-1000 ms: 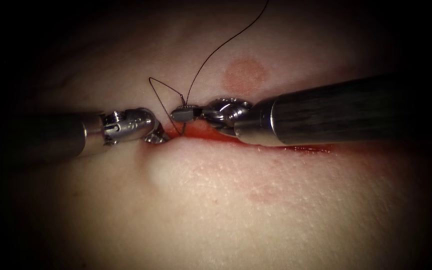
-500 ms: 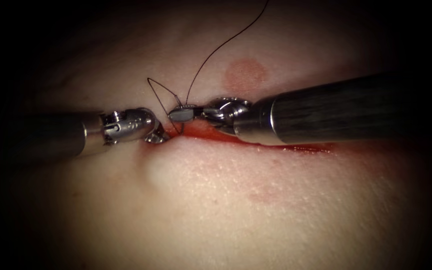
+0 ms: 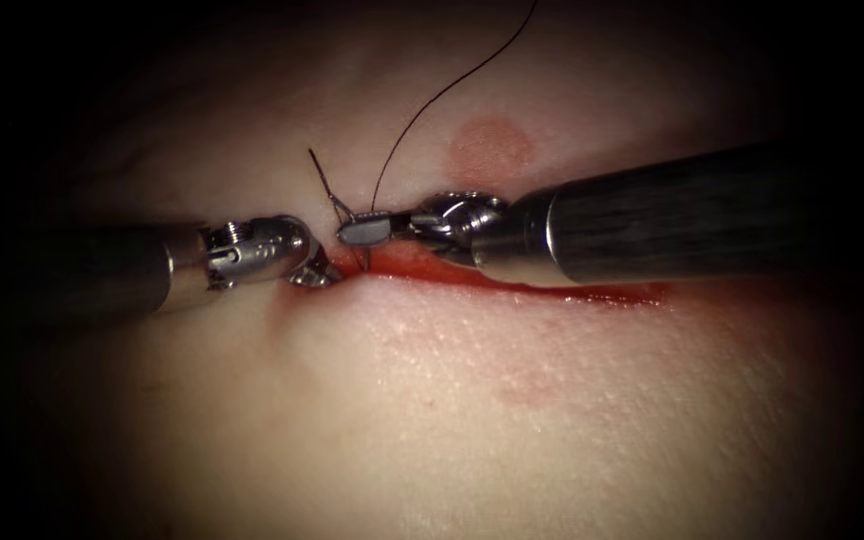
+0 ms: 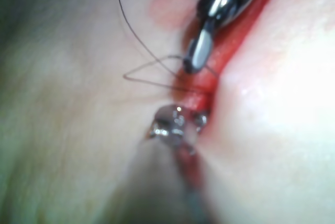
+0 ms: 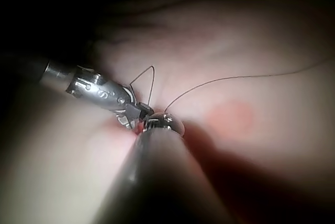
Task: Wound Closure
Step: Throw the needle through the bottom of the incision, then hand the needle back to the left gripper to reposition.
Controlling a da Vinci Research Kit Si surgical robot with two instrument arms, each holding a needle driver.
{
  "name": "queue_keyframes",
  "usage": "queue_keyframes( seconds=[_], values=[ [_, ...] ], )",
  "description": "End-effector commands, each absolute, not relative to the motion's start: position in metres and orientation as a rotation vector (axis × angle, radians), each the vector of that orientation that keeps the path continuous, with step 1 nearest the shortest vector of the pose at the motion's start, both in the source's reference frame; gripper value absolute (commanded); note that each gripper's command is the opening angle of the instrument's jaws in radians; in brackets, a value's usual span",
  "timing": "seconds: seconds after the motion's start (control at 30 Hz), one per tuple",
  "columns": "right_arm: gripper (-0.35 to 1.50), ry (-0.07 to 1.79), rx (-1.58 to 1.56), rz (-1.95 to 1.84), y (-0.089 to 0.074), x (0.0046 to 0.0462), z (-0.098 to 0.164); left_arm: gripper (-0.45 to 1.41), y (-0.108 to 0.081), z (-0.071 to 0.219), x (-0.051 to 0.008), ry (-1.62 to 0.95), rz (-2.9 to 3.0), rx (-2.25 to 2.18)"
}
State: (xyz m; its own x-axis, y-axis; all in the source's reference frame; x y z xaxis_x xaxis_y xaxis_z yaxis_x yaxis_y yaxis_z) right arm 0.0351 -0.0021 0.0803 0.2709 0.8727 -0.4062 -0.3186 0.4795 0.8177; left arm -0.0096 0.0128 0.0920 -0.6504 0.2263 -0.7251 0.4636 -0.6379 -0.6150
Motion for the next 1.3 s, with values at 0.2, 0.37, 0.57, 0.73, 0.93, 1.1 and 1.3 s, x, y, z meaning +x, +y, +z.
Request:
queue_keyframes(
  seconds=[0.2,0.37,0.57,0.73,0.93,1.1,1.3],
  values=[
    [-0.35,0.989,0.617,0.872,-0.0023,0.0354,0.0813,-0.35,0.0126,0.0926,-0.0102,1.259,-2.418,1.237],
    [-0.35,0.999,0.556,0.854,-0.0016,0.0347,0.0815,-0.35,0.0125,0.0925,-0.0099,1.259,-2.416,1.236],
    [-0.35,1.017,0.515,0.860,-0.0007,0.0345,0.0816,-0.35,0.0125,0.0925,-0.0100,1.259,-2.416,1.236],
    [-0.35,1.050,0.473,0.835,-0.0003,0.0344,0.0819,-0.35,0.0125,0.0925,-0.0099,1.259,-2.415,1.235],
    [-0.35,1.097,0.485,0.833,0.0000,0.0346,0.0820,-0.35,0.0125,0.0925,-0.0098,1.260,-2.415,1.235],
    [-0.35,1.172,0.575,0.851,0.0001,0.0352,0.0821,-0.35,0.0124,0.0925,-0.0098,1.260,-2.414,1.235],
    [-0.35,1.175,0.641,0.887,-0.0007,0.0354,0.0825,-0.35,0.0125,0.0925,-0.0098,1.260,-2.414,1.235]
  ],
)
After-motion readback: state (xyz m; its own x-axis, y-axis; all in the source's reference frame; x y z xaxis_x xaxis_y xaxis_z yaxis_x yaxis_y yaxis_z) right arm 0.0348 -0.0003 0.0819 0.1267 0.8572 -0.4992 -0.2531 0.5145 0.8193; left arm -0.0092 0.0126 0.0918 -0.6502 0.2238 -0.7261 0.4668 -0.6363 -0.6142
